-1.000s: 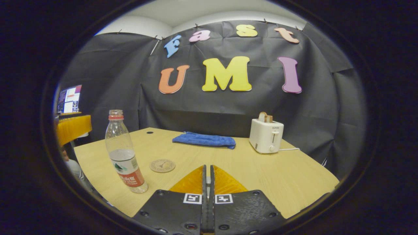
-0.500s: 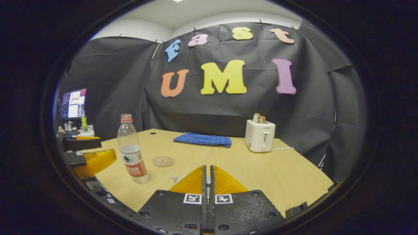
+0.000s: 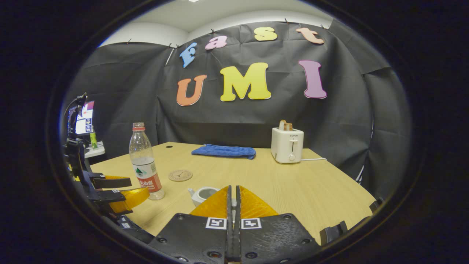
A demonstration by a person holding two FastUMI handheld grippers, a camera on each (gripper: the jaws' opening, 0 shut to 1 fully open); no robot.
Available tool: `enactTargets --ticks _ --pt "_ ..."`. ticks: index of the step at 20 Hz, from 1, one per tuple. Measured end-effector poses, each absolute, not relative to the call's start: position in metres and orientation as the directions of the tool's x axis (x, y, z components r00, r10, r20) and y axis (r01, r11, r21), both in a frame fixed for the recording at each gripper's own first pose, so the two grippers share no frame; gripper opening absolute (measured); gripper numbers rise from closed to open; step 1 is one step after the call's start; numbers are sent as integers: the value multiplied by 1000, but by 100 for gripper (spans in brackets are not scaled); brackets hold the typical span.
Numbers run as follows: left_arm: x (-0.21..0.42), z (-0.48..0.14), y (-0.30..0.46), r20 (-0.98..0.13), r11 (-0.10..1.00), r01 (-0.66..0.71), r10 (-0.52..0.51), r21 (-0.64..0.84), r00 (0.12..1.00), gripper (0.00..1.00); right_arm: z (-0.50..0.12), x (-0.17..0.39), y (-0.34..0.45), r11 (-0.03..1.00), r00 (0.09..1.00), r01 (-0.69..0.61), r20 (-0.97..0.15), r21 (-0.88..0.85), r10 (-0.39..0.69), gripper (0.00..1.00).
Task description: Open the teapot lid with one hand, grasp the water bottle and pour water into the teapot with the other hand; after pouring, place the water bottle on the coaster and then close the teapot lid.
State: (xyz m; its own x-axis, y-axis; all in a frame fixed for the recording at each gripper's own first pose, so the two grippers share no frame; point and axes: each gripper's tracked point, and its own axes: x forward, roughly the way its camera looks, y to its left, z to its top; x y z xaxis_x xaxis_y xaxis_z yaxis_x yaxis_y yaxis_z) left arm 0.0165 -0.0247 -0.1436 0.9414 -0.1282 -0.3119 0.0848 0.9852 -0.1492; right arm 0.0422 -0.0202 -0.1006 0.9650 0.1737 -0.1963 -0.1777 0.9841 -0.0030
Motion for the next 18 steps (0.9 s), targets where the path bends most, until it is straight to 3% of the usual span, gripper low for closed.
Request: enactTargets --ticks 8,10,13,18 --pt "52 -151 -16 -301 992 75 -102 -102 948 99 -102 42 -28 986 966 -165 -202 -9 160 0" --pt "54 -153 -17 -303 991 80 -109 -105 947 96 -102 42 -29 986 966 -164 -202 -8 159 0" --pt "58 -151 -18 -306 991 85 -114 -105 945 80 -102 42 -29 986 965 -168 -204 -1 164 0" --pt "54 -146 -12 -321 996 82 -85 -24 943 77 -103 41 -31 985 965 -173 -201 9 171 0"
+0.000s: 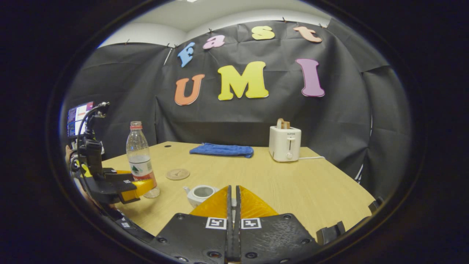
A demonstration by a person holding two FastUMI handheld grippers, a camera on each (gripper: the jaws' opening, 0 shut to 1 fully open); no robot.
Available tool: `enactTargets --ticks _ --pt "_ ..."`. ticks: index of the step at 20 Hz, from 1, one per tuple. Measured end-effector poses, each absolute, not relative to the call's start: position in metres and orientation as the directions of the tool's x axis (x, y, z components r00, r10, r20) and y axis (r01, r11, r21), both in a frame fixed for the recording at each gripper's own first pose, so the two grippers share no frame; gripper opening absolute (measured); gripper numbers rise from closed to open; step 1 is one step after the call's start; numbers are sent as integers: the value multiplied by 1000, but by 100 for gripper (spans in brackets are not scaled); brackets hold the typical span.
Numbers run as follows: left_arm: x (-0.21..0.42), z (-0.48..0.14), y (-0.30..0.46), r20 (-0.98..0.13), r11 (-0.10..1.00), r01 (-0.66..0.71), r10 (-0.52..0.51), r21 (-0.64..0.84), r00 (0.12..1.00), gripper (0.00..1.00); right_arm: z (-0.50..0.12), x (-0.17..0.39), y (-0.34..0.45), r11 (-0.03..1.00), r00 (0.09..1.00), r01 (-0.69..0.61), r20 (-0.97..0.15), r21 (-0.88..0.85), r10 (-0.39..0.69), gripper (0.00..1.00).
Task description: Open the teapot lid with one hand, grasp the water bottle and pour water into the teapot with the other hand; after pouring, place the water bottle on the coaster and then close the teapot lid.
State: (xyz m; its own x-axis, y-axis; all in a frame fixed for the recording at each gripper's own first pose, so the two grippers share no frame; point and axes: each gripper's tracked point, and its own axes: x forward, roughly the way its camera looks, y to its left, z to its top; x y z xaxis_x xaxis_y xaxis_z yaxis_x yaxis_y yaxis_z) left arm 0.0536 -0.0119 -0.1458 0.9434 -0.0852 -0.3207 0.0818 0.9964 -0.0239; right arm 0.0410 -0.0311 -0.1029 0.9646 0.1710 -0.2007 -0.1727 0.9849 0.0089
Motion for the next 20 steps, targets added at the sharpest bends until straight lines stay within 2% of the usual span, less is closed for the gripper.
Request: enactTargets --ticks 6,11,14,17,20 --pt "48 -123 4 -314 974 94 -25 207 949 74 -102 38 -46 986 966 -162 -197 40 167 0" --pt "51 -116 14 -290 864 112 41 491 956 71 -103 36 -59 986 968 -153 -193 66 163 2" --pt "55 -118 16 -288 752 139 70 644 955 71 -107 34 -67 986 968 -148 -196 74 160 0" --pt "55 -119 18 -279 592 171 95 787 956 71 -110 34 -76 987 967 -139 -204 82 153 2" --pt "59 -123 17 -289 444 218 99 869 952 71 -112 33 -82 986 968 -134 -203 97 151 0"
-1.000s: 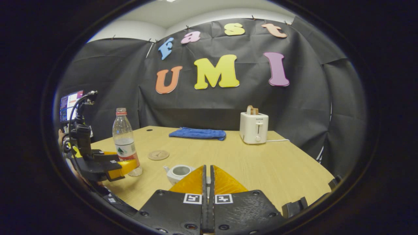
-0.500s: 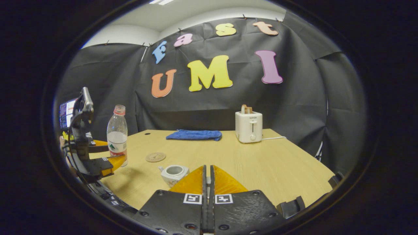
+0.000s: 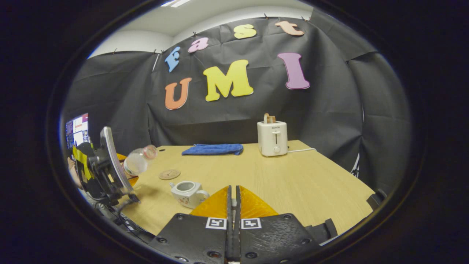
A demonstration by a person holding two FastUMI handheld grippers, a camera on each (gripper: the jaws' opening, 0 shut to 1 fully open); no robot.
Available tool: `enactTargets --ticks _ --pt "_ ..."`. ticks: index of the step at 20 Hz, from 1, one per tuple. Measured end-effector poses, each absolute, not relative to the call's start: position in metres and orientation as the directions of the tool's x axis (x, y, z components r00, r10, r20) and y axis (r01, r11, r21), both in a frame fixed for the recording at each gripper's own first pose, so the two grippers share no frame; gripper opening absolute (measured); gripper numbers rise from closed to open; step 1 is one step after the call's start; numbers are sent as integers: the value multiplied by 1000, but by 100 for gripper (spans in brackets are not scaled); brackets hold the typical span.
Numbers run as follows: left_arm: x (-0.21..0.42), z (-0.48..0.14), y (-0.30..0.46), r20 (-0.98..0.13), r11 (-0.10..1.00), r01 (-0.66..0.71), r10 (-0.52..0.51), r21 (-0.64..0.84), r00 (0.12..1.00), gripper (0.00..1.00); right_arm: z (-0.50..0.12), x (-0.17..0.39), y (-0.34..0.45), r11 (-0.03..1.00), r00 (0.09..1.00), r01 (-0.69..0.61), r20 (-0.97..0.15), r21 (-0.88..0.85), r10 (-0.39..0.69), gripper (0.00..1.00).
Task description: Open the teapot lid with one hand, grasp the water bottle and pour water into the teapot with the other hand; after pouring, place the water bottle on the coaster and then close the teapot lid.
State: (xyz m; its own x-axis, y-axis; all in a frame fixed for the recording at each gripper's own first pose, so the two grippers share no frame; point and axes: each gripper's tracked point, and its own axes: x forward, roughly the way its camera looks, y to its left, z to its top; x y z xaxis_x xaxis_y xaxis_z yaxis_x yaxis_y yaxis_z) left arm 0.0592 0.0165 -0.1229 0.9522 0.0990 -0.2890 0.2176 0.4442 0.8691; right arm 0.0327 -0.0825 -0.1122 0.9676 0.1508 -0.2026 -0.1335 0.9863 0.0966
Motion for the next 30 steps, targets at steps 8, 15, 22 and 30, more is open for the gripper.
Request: enactTargets --ticks 8,15,22,30 --pt "74 -107 9 -261 173 238 126 956 957 71 -119 29 -100 987 969 -117 -208 107 137 0" --pt "79 -92 1 -242 -2 244 124 970 962 75 -121 27 -115 989 971 -97 -207 114 119 2" --pt "83 -78 -1 -217 -113 234 146 966 965 71 -120 27 -123 988 973 -92 -198 127 116 0" --pt "88 -65 -12 -192 -200 221 154 955 969 71 -121 27 -128 987 974 -89 -197 137 115 2"
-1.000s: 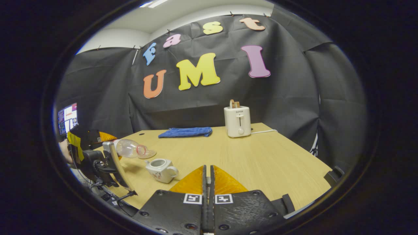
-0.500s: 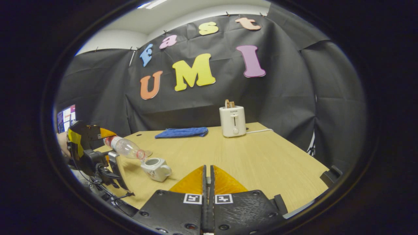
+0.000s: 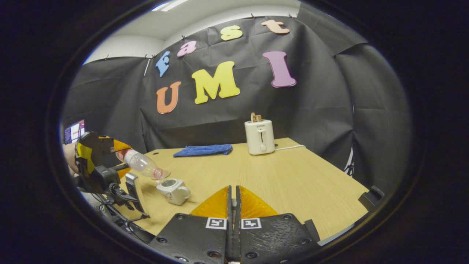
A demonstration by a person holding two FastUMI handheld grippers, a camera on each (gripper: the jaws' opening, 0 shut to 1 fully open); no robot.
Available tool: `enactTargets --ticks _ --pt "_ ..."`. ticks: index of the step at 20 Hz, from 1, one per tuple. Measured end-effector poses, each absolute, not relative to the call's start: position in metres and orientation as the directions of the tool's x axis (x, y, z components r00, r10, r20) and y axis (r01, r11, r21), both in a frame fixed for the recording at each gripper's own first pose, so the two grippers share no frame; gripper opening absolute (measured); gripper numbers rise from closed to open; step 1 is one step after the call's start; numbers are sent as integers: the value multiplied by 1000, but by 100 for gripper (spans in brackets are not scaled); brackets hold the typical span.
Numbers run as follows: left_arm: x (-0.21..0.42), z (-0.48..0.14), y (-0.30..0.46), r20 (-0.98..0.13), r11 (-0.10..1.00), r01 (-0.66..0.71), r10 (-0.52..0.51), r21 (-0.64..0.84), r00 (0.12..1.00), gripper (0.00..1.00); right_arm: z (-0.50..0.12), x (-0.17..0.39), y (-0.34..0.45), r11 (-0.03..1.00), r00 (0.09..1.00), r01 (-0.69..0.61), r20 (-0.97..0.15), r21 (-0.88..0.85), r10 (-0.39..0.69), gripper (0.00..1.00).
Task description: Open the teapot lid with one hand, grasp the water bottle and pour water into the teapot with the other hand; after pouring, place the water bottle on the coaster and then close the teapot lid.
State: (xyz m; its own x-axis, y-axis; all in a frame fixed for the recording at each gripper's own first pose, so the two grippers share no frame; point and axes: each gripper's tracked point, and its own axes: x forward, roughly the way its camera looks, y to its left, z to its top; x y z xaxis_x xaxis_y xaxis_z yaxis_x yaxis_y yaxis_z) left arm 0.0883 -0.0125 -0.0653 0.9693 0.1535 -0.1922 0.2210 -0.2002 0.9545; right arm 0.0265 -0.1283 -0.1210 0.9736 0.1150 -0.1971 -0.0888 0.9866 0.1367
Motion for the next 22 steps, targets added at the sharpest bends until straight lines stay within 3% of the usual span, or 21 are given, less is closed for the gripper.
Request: enactTargets --ticks 3,4,22 --pt "92 -61 -16 -178 -230 211 157 950 972 75 -121 26 -129 986 974 -90 -197 138 116 2" --pt "93 -61 -16 -177 -235 211 158 949 971 71 -121 27 -130 986 974 -90 -196 139 117 2" --pt "105 -43 -29 -150 -362 204 172 909 974 71 -121 24 -126 982 972 -107 -192 154 136 2"
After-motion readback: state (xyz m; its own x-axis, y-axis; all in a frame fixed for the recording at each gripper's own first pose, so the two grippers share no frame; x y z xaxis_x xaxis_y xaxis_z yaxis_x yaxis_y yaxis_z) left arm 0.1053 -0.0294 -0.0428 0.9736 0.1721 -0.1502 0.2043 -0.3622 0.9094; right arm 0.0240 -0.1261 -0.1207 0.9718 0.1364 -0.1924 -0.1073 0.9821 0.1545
